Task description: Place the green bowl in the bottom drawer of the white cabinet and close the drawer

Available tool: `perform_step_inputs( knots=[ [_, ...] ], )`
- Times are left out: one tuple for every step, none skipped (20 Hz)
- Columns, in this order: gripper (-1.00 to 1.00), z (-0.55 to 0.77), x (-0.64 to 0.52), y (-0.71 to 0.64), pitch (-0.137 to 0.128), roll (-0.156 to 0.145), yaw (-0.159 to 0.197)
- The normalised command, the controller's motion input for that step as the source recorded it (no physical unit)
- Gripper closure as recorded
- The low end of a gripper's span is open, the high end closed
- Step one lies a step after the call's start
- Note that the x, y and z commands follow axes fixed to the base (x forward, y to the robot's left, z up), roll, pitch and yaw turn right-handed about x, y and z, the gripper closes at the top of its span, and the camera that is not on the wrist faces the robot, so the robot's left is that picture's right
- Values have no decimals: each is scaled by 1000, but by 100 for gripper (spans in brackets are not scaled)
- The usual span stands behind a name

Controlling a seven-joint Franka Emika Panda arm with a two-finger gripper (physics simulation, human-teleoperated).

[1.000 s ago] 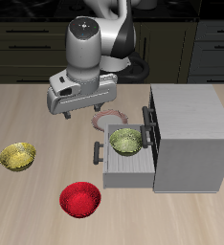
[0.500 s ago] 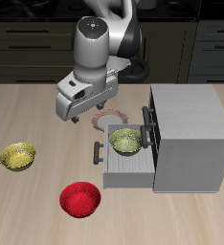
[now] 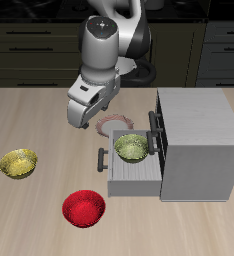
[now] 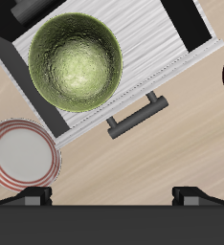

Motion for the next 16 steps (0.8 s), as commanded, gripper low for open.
perform_step_inputs(
  knots=[
    [-100,-272,-290,-27,18,6,462],
    [-100,-127,-69,99,22,11,201],
    [-100,-337,-307,-1,114,23,369],
    [-100,-83,-169,-57,5,-33,245],
    [-100,-58,-239,-132,-36,-29,317],
    [-100,-42,-169,3,64,-29,203],
    [-100,41,-136,-21,-21,-17,233],
    [-100,90,-123,-56,-67,-37,234],
    [-100,128,-92,-21,-74,-56,292],
    [-100,157,-118,48,-52,-22,245],
    [-100,105,-27,67,-53,-18,173],
    [-100,171,-21,2,-163,-88,313],
    [-100,182,-79,10,-177,-76,338],
    [-100,41,-45,74,-5,-18,111],
    [-100,29,-53,-15,-25,-52,209],
    [-100,89,22,4,-94,-56,191]
  ],
)
